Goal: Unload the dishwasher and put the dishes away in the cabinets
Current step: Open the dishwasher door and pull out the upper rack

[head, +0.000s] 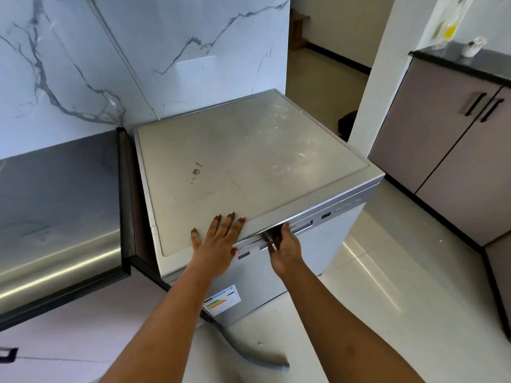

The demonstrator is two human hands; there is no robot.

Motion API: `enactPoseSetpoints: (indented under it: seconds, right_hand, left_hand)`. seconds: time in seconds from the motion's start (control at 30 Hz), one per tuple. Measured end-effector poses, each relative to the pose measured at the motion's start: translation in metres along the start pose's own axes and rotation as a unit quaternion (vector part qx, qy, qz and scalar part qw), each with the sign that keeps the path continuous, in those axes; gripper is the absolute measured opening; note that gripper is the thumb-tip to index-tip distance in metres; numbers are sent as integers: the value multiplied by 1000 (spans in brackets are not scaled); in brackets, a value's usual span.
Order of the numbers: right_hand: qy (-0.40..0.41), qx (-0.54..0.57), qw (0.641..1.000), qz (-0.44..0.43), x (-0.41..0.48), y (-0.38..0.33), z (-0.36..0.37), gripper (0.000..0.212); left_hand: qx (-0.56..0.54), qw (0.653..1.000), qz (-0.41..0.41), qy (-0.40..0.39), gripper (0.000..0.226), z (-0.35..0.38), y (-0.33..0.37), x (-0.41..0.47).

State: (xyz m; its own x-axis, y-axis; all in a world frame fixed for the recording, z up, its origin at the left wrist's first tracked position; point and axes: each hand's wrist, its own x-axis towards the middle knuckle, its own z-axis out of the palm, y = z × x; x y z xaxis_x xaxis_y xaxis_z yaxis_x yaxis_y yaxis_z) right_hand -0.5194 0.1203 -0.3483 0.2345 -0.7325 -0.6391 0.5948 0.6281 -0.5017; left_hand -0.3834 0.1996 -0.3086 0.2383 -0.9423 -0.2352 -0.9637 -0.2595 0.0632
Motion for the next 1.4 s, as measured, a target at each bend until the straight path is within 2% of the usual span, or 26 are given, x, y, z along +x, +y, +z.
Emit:
enactPoseSetpoints:
  seconds: [0.2, 0.4, 0.53, 1.07, 1.13, 1.23, 1.33, 1.4]
  right_hand:
    - [-36, 86, 996, 18, 11, -1, -15, 32]
    - [-57, 24, 998, 14, 15, -8, -20, 15]
    - [-59, -21, 998, 0, 14, -9, -19, 18]
    - [-63, -45, 997, -14, 15, -7, -20, 14]
    - [-46, -40, 998, -25, 8, -6, -26, 10]
    - [-26, -53, 998, -38, -12, -3, -59, 14]
    - [-28, -145, 989, -25, -30, -10, -90, 27]
    - [-10, -217, 976, -28, -36, -18, -90, 43]
  left_hand:
    - [-13, 1000, -2, 4, 74, -2, -1, 1]
    - [-6, 1000, -8, 1, 72, -2, 0, 0]
    - [-8, 1000, -5, -6, 68, -2, -1, 1]
    - [-11, 1000, 0, -18, 59, -6, -1, 1]
    - [-17, 1000, -3, -21, 58, -7, 1, 0]
    - [-24, 999, -4, -43, 59, -9, 3, -1]
    - [-20, 999, -1, -49, 61, -11, 3, -1]
    - [-11, 1000, -6, -24, 61, -9, 5, -2]
